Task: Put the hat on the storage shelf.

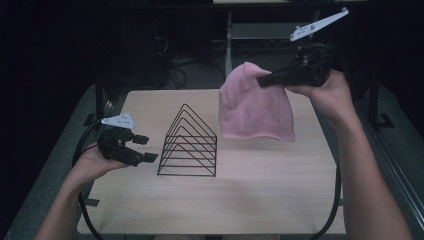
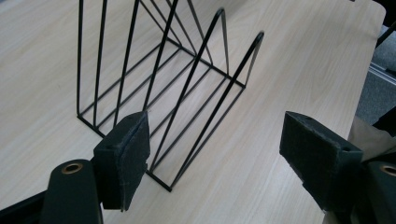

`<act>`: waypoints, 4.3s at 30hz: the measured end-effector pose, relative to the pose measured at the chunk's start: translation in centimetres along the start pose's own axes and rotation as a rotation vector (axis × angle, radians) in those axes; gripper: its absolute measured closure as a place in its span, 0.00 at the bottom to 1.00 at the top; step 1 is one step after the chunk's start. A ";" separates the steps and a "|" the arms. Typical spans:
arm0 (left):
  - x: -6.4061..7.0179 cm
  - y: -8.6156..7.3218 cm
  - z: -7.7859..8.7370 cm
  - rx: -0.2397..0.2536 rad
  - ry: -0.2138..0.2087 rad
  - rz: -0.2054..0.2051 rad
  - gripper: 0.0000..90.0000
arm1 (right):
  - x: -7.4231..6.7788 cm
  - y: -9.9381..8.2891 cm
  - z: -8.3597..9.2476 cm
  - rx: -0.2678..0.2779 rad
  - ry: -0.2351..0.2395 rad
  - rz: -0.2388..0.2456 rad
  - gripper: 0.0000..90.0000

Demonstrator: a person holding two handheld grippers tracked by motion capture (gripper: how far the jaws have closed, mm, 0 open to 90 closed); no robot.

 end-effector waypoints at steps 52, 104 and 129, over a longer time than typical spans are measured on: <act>-0.5 6.4 2.3 0.098 -0.117 -0.046 0.57 | -8.1 10.8 -7.7 0.047 0.204 0.213 0.89; -2.9 0.4 -1.7 -0.039 -0.002 0.037 0.92 | -7.2 2.9 -14.8 0.008 0.296 0.112 0.87; -3.6 -2.4 -3.6 -0.106 0.042 0.046 0.92 | -8.1 -0.3 -17.3 -0.062 0.343 0.118 0.84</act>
Point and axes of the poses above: each handheld gripper's, and its own axes: z roughly backward along the jaws, y roughly out of its top, x roughly to its right, the point moved 4 cm from there along -z, roughly forward along the jaws, and after that the axes turned 8 degrees about -y, right-handed, at the moved point
